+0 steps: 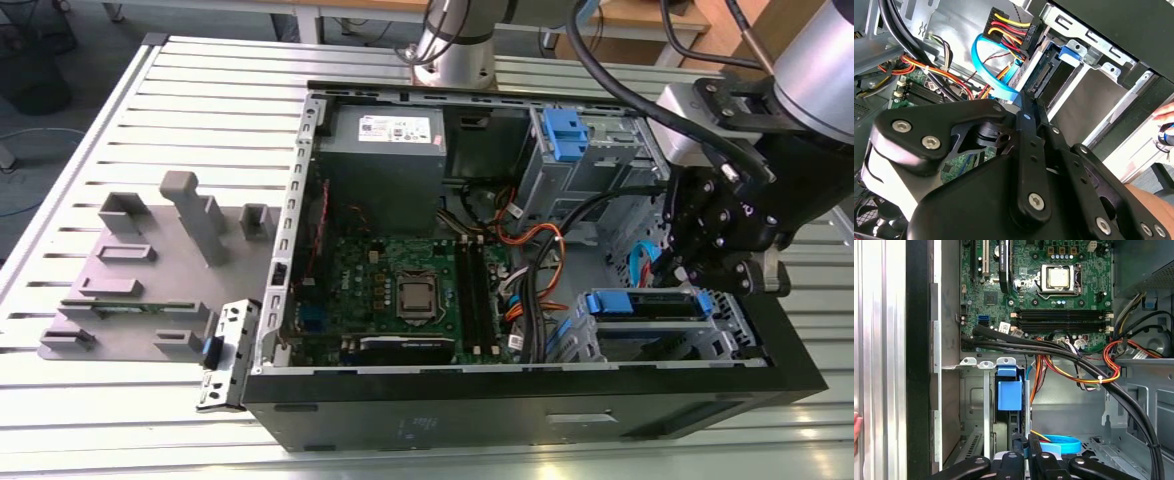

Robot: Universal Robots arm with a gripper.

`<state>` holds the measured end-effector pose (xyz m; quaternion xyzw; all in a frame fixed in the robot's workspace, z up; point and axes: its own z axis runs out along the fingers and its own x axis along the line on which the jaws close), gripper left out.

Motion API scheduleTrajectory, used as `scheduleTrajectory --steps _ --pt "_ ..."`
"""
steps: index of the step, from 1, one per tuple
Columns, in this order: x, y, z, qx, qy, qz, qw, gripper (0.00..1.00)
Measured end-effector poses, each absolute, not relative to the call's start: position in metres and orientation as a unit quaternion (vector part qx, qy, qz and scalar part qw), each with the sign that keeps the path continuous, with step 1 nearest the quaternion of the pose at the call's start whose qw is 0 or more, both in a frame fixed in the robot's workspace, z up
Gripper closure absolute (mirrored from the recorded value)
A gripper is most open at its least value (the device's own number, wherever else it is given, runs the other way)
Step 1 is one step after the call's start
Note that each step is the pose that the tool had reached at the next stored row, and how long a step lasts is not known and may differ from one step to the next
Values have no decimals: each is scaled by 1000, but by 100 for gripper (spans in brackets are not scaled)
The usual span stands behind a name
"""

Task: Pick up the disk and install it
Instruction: 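Insert the first disk wire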

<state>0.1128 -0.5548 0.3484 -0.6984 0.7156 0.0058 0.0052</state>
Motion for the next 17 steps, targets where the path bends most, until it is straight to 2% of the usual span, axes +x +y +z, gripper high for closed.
scheduleTrajectory --steps 17 --pt "112 -557 344 -700 714 5 9 84"
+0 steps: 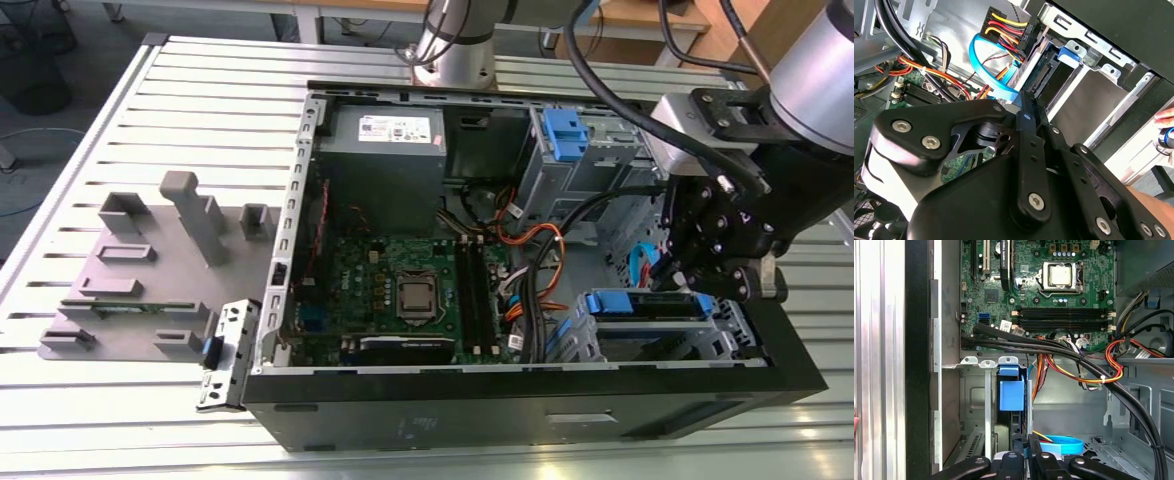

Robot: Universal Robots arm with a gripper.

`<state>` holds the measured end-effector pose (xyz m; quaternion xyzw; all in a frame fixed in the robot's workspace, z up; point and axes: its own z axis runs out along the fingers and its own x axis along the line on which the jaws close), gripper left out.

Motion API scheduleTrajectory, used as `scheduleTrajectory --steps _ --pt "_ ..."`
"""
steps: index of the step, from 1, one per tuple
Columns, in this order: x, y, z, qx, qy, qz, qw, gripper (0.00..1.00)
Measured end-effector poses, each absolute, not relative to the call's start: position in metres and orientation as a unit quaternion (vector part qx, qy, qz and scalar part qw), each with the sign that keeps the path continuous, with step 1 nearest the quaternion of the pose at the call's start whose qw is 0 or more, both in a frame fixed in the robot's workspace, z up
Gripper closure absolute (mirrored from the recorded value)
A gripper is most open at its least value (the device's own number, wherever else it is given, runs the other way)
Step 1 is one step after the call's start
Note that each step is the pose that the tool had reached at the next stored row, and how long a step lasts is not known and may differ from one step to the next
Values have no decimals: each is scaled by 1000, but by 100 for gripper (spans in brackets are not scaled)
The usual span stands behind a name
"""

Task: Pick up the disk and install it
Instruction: 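Insert the first disk wire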

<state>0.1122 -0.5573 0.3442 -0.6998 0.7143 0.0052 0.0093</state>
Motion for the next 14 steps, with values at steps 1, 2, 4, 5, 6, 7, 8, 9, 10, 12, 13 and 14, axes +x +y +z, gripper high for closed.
scheduleTrajectory --steps 1,2,4,5,6,7,8,9,10,12,13,14 --pt "112 -557 344 -700 714 5 9 84" --pt "112 -557 343 -700 714 5 9 84" --pt "112 -557 343 -700 714 5 9 84" --pt "112 -557 343 -700 714 5 9 84" --pt "112 -557 343 -700 714 5 9 84" --pt "112 -557 343 -700 714 5 9 84" --pt "112 -557 342 -700 714 5 9 84" --pt "112 -557 342 -700 714 5 9 84" --pt "112 -557 341 -700 714 5 9 84" --pt "112 -557 341 -700 714 5 9 84" --pt "112 -557 341 -700 714 5 9 84" --pt "112 -558 341 -700 714 5 9 84"
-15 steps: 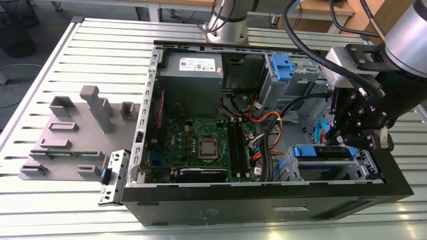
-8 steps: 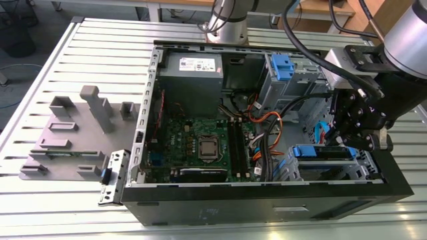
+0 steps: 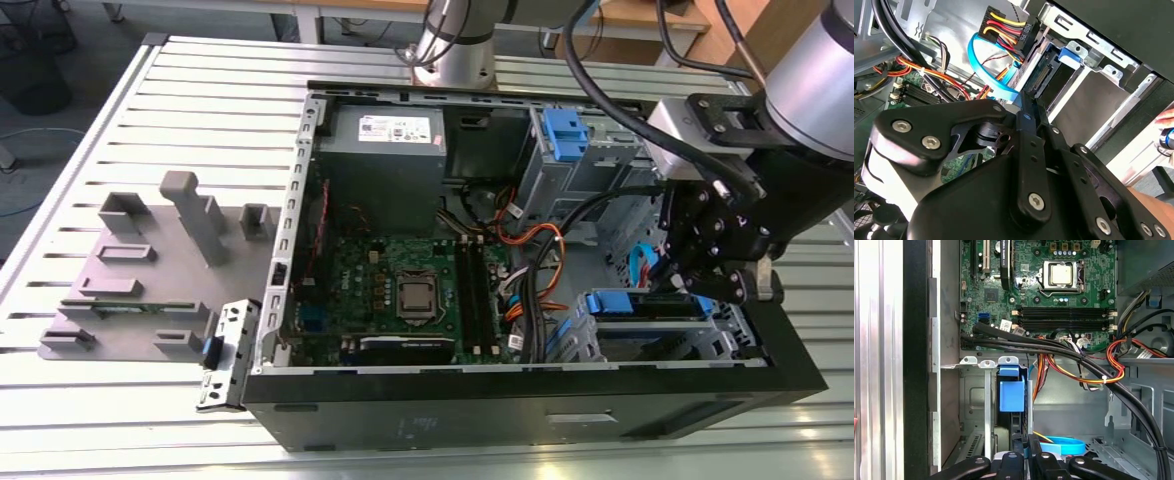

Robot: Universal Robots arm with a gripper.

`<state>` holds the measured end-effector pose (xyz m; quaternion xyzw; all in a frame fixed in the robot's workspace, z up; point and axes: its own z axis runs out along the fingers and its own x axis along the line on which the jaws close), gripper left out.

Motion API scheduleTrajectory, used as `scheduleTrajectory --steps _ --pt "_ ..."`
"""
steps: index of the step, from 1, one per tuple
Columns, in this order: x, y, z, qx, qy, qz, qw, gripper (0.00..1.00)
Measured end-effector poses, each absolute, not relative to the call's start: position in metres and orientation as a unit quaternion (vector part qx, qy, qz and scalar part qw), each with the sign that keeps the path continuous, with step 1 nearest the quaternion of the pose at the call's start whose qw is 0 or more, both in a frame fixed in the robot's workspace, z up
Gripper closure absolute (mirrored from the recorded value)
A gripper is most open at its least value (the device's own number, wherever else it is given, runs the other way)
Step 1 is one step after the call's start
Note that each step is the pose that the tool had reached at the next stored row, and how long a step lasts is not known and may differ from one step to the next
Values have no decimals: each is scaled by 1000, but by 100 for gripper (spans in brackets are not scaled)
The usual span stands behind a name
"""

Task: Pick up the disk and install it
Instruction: 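Insert the first disk wire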

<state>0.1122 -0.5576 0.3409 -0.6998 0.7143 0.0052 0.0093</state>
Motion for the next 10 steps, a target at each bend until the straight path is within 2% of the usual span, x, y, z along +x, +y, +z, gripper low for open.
scheduleTrajectory --steps 10 --pt "112 -559 339 -700 714 5 9 84"
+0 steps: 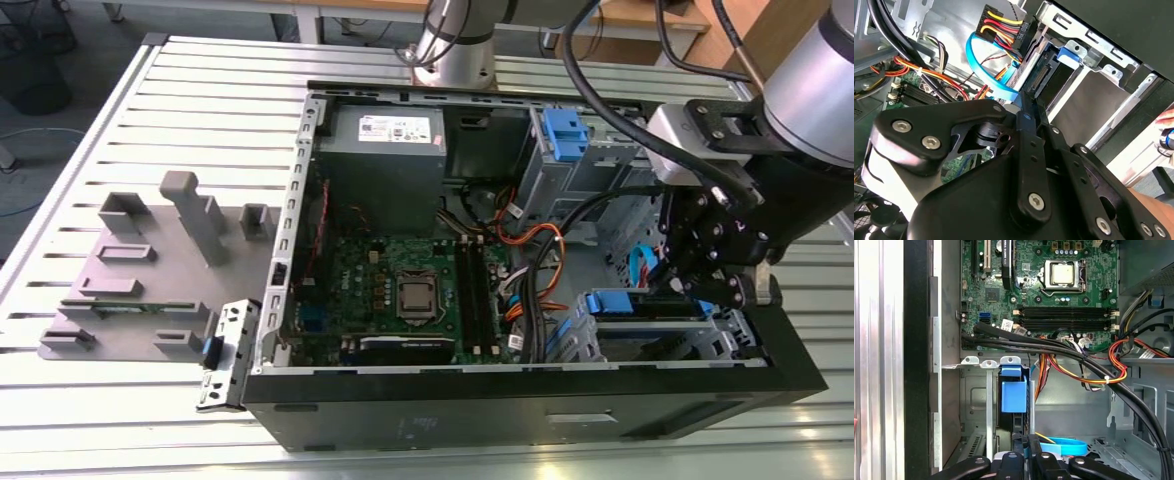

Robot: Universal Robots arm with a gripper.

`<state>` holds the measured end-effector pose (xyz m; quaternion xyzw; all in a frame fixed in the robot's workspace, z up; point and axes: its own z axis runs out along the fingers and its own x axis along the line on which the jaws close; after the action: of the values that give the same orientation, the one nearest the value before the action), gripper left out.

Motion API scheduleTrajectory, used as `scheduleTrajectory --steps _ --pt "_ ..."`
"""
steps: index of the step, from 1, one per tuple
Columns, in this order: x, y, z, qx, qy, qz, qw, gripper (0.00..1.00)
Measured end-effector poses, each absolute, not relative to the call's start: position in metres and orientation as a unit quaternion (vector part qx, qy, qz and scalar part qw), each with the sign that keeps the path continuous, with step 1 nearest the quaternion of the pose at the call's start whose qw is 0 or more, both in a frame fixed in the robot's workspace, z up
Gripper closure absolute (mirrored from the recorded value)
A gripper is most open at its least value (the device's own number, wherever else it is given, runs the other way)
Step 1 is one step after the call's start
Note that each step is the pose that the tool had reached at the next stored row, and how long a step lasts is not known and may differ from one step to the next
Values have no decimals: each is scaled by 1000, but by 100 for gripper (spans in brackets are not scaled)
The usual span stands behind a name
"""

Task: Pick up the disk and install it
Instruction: 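Insert the first disk wire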

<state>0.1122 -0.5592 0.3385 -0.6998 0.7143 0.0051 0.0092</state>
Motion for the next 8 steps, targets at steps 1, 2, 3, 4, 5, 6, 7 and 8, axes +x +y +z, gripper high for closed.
scheduleTrajectory --steps 1,2,3,4,5,6,7,8 --pt "112 -559 339 -700 714 5 9 84" --pt "112 -559 338 -700 714 5 9 84" --pt "112 -559 338 -700 714 5 9 84" --pt "112 -560 338 -700 714 5 9 84" --pt "112 -560 338 -700 714 5 9 84" --pt "112 -560 338 -700 714 5 9 84" --pt "112 -560 338 -700 714 5 9 84" --pt "112 -560 337 -700 714 5 9 84"
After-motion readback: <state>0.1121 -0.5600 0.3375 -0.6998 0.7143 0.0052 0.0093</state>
